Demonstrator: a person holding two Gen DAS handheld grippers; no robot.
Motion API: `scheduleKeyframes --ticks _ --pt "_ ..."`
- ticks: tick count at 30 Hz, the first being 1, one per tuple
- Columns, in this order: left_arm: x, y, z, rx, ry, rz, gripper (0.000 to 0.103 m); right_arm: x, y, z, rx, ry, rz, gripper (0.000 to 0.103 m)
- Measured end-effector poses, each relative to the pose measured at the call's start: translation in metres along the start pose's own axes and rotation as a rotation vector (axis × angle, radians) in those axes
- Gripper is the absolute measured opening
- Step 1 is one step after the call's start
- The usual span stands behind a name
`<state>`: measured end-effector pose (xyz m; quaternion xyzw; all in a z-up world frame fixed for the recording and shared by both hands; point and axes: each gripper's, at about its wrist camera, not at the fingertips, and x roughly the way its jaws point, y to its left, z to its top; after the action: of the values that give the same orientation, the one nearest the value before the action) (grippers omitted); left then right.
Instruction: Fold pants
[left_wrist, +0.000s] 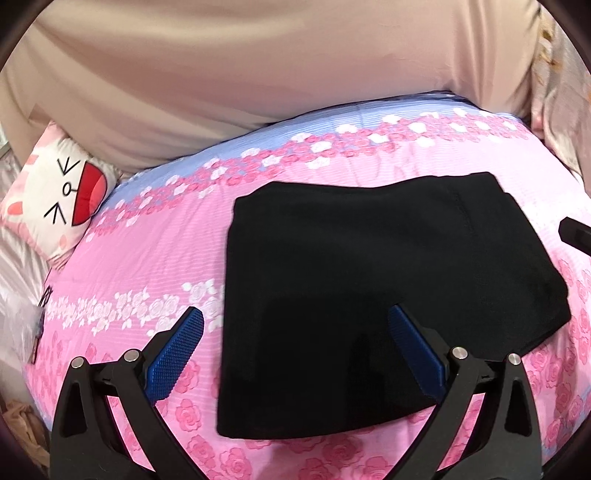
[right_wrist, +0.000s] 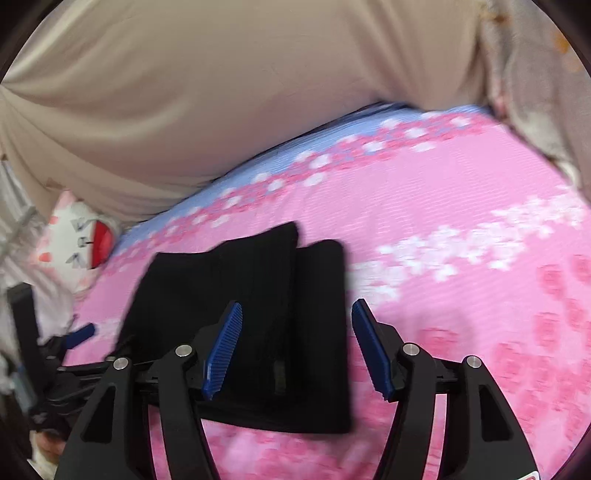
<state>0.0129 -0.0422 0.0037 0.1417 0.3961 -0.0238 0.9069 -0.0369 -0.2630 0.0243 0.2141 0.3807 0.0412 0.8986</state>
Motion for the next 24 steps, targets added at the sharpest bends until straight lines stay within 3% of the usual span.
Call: scheduleKeyframes --ticks 5,12,15,17,21,24 --pt "0.002 0.009 -0.001 -0.018 0.014 0.002 0.098 0.043 0.011 -0.005 -0.025 0.103 0.005 0.061" --pt "0.014 0.013 -0.004 -0.03 0.045 -0.022 0.098 0.062 0.028 -0.012 -0.069 0.113 0.016 0.072" --pt "0.016 0.014 -0.005 -0.031 0.047 -0.036 0.098 0.07 0.03 -0.015 -0.049 0.079 -0.031 0.057" --pt "0.017 0.015 -0.006 -0.027 0.047 -0.035 0.098 0.063 0.031 -0.011 -0.018 0.074 0.017 0.018" --pt "0.016 0.021 -0.007 -0.043 0.05 -0.041 0.098 0.019 0.047 -0.004 -0.044 -0.001 0.051 0.016" --pt "0.015 0.028 -0.009 -0.063 0.041 -0.06 0.098 0.011 0.047 -0.008 -0.078 -0.015 -0.012 0.016"
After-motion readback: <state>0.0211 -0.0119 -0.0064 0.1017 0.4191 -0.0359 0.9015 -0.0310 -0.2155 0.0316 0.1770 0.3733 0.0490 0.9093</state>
